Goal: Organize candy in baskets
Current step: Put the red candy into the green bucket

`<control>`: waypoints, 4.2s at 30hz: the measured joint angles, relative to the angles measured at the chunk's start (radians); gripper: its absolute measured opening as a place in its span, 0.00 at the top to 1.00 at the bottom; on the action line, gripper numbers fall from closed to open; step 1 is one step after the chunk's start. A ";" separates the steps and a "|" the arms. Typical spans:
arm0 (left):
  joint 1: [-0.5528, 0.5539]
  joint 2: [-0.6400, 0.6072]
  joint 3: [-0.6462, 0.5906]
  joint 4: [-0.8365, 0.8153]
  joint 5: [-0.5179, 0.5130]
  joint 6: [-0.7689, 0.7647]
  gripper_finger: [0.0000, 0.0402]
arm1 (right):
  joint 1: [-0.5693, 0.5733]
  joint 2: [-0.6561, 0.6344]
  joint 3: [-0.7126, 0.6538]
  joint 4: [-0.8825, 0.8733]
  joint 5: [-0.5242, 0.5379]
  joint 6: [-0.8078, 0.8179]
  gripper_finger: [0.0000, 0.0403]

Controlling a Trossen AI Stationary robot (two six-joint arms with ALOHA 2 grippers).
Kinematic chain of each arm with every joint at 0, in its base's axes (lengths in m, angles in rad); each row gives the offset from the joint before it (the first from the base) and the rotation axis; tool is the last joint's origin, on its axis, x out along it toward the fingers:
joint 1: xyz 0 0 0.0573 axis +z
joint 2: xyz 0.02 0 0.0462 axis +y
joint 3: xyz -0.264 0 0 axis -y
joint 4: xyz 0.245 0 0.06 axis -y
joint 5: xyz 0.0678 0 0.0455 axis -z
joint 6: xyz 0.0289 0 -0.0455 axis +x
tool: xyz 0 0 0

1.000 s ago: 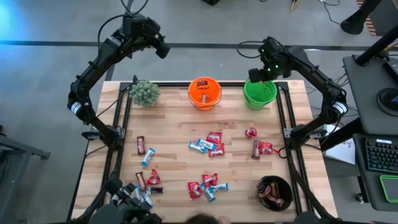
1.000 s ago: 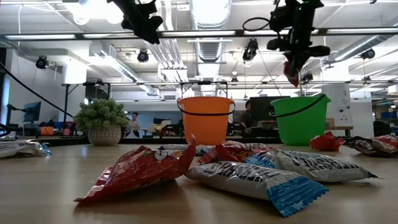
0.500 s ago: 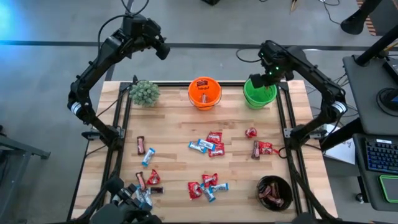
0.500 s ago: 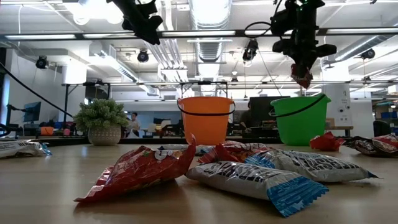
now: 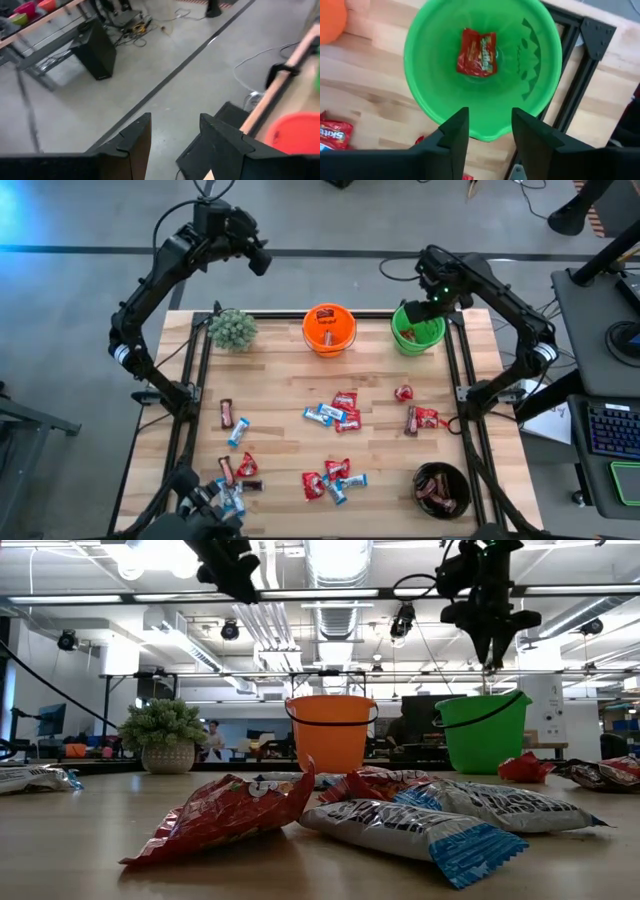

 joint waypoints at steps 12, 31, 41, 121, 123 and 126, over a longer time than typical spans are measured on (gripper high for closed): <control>-0.061 0.000 0.195 -0.254 0.057 -0.009 0.61 | 0.001 -0.008 0.094 0.037 0.000 -0.107 0.64; -0.249 -0.001 0.287 -0.471 0.344 -0.150 0.53 | 0.001 -0.027 0.104 0.025 -0.001 -0.315 0.65; -0.411 0.000 0.246 -0.439 0.325 -0.141 0.55 | 0.008 -0.038 0.105 -0.029 -0.156 -0.404 0.63; -1.001 0.414 -0.039 -0.294 0.158 -0.327 0.51 | 0.097 -0.125 0.103 -0.073 -0.101 -0.326 0.63; -1.018 0.432 -0.042 -0.285 0.151 -0.346 0.51 | 0.097 -0.125 0.103 -0.073 -0.101 -0.327 0.63; -1.040 0.459 -0.050 -0.259 0.150 -0.377 0.51 | 0.097 -0.125 0.103 -0.073 -0.101 -0.328 0.63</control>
